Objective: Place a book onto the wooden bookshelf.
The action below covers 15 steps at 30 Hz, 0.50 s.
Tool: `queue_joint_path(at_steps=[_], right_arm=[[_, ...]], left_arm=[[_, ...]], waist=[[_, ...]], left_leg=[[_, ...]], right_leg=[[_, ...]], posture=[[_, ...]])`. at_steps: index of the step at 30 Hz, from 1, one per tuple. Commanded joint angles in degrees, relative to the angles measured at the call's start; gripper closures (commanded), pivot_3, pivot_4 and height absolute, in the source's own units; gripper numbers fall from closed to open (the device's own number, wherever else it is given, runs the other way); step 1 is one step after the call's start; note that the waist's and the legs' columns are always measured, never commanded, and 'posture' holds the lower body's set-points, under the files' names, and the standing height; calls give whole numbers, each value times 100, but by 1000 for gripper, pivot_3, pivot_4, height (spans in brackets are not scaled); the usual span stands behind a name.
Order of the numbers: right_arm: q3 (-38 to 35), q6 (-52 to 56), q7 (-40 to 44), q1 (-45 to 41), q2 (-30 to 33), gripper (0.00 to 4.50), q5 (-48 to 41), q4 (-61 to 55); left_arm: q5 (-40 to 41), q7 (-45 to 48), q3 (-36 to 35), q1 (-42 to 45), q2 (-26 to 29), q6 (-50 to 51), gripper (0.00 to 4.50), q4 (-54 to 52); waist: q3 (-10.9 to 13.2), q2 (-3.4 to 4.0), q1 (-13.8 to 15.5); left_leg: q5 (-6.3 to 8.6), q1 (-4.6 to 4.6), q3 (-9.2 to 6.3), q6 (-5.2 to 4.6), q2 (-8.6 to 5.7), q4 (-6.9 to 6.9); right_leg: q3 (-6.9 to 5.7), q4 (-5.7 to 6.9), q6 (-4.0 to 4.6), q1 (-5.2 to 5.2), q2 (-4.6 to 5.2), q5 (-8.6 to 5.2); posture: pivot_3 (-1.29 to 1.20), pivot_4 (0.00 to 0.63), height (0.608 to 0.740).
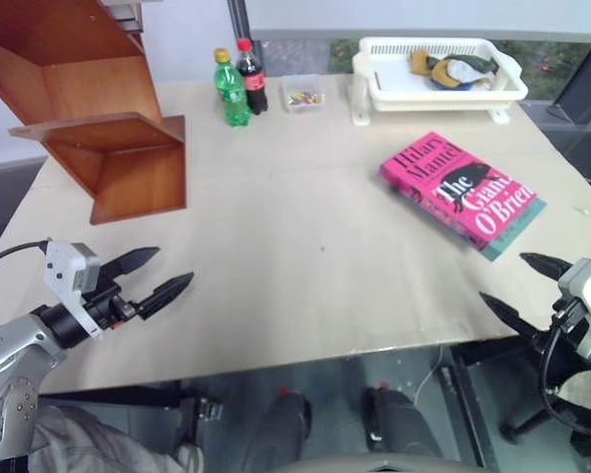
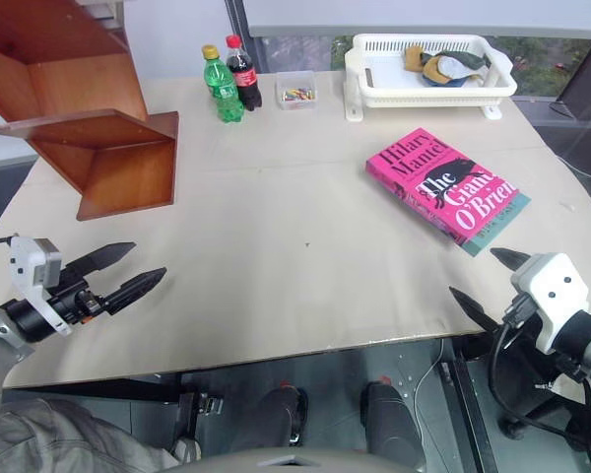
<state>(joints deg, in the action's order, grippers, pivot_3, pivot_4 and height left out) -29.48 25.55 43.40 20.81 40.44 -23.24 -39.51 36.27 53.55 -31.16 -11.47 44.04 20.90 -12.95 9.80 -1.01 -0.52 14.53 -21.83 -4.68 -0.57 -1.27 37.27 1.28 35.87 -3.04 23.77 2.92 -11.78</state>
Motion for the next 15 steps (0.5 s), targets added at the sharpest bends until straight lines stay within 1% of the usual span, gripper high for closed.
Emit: queue_joint_path(at_steps=[1,4,9,12,15], right_arm=[[-112,-69,-66,-67,26,0,-33,-53],[-61,121,-278,-94,-53,0,-58,-162],[-18,268,-492,-173,-158,0,-140,-219],[-11,343,-802,-389,-255,0,-57,-75],[26,374,-894,-498,-259,0,16,103]], left_arm=[[105,75,-26,210,97,-13,159,-111],[139,50,302,632,34,82,159,-107],[124,83,576,890,-36,133,159,-123],[248,143,819,1131,-115,167,159,-253],[189,204,1110,1249,-247,41,159,-391]], waist=[[0,0,0],[1,-2,42],[1,-1,22],[1,-1,10],[1,-1,10]], left_leg=[[0,0,0,0,0,0],[0,-2,5,0,-2,4],[0,-1,15,0,-1,1],[0,-1,17,-1,-2,1],[0,0,20,-1,-5,1]], right_leg=[[0,0,0,0,0,0],[-10,0,0,-1,-1,0],[-3,1,1,0,-3,1],[-1,0,2,0,-2,2],[1,0,1,-1,-1,2]], posture=[[0,150,740],[0,150,740],[0,150,740],[0,150,740],[0,150,740]])
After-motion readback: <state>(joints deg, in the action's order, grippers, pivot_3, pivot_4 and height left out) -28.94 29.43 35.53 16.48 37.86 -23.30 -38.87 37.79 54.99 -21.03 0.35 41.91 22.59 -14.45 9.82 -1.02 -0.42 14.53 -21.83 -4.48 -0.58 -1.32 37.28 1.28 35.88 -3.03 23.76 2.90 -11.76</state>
